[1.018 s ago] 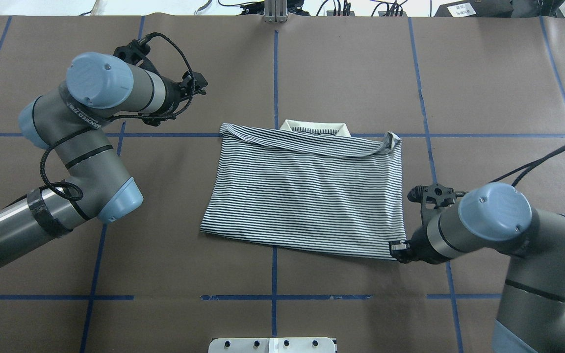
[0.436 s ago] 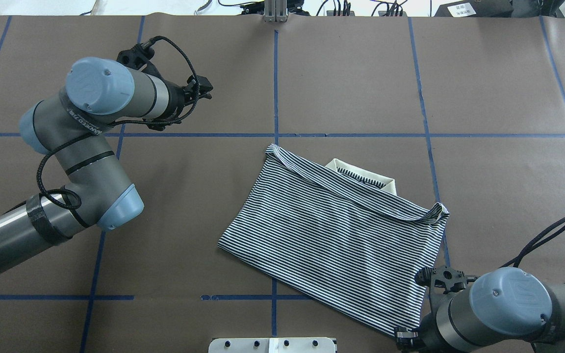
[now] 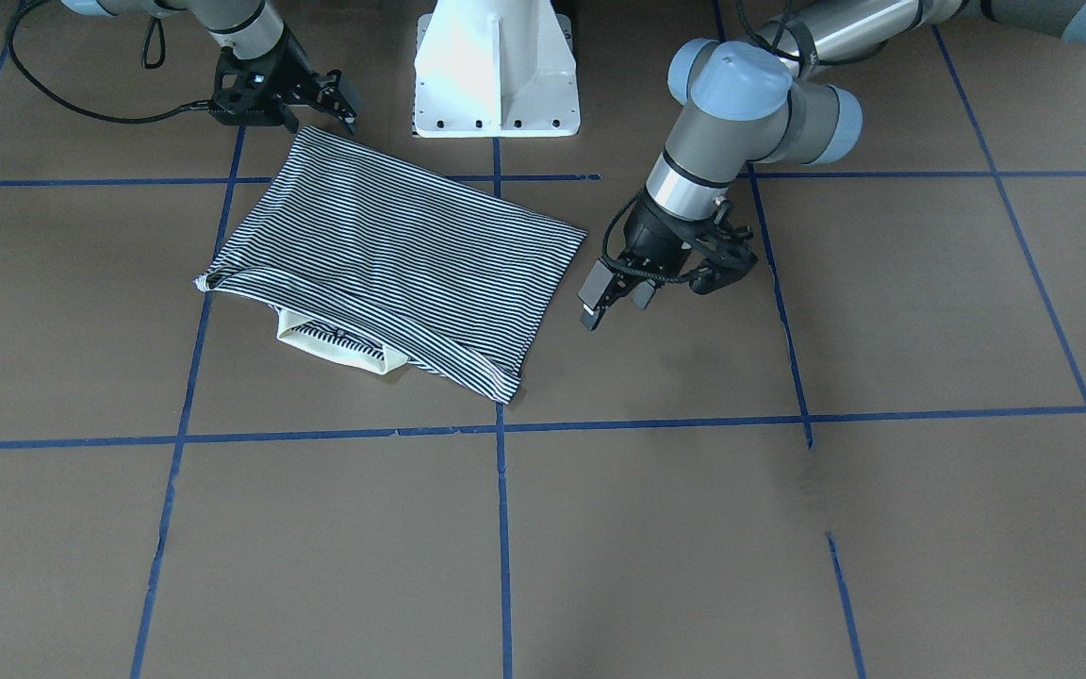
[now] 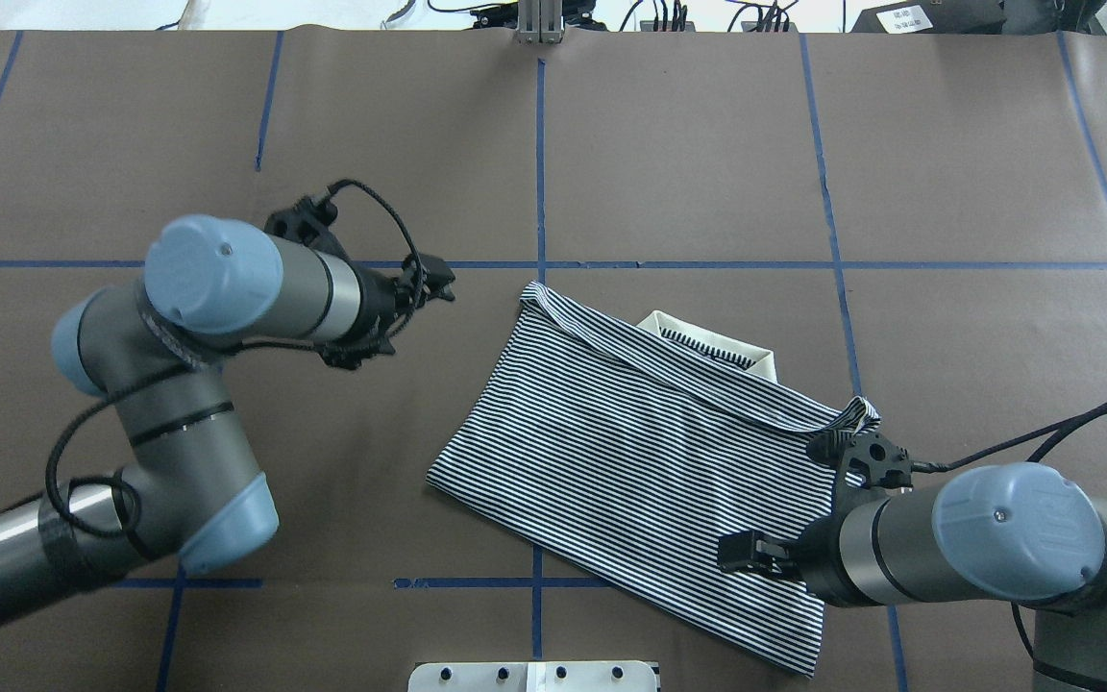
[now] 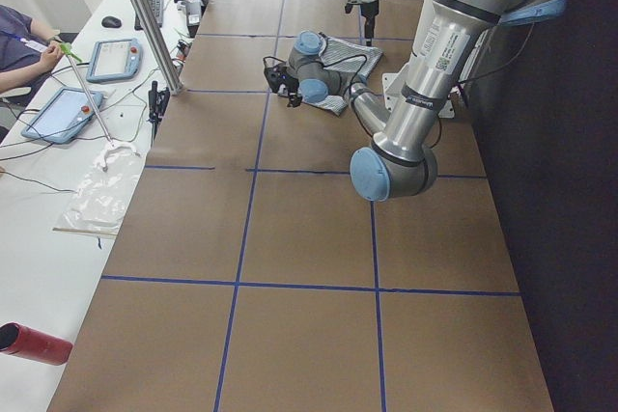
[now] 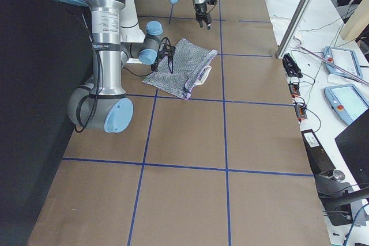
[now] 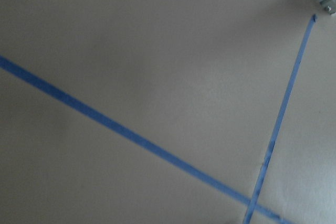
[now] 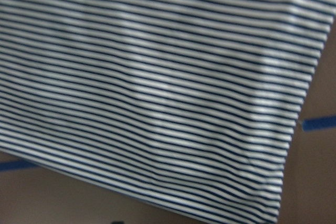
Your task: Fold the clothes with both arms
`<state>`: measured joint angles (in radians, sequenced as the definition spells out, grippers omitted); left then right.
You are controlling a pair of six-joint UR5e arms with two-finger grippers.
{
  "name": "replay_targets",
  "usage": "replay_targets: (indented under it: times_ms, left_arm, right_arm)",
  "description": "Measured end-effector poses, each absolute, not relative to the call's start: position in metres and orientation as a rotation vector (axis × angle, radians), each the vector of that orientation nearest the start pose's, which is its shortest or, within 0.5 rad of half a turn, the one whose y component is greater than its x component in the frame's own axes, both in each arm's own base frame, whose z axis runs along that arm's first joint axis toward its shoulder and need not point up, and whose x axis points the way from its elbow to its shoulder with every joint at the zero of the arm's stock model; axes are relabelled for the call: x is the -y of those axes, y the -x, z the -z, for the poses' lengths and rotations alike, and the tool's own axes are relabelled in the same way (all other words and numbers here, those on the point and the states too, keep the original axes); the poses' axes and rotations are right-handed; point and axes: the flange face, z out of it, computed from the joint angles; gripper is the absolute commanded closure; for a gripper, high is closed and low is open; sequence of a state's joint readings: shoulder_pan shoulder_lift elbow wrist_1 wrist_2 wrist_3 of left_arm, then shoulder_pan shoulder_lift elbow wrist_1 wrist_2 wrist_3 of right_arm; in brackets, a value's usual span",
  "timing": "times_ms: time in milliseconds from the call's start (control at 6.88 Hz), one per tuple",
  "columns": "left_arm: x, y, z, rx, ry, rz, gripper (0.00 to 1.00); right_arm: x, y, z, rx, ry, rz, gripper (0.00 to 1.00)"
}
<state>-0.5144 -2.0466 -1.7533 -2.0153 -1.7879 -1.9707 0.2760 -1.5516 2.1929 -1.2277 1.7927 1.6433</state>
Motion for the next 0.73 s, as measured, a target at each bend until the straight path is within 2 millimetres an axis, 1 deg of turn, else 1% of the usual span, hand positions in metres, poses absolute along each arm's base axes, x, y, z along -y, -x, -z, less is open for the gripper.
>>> replay_targets:
  times_ms: [145, 291, 436, 582, 727]
  left_arm:
    - [0.358, -0.530, -0.244, -1.063, 0.225, 0.749, 0.07]
    - [0.322, -0.553, -0.233, -0.985, 0.257, 0.789, 0.09]
    - [0.308, -0.567, -0.233, -0.925, 0.263, 0.818, 0.09]
    - [0.307, -0.576, -0.243, -0.886, 0.241, 0.840, 0.10]
    - [0.312, -0.581, -0.252, -0.868, 0.206, 0.859, 0.17]
  right_arm:
    - [0.252, 0.409, -0.306, 1.038, 0.042, -0.254, 0.00]
    - [0.265, 0.407, -0.292, 1.068, 0.009, -0.281, 0.00]
    - [0.271, 0.406, -0.286, 1.080, -0.004, -0.292, 0.00]
    - [0.273, 0.406, -0.283, 1.085, -0.008, -0.295, 0.00]
    - [0.273, 0.406, -0.280, 1.092, -0.009, -0.296, 0.00]
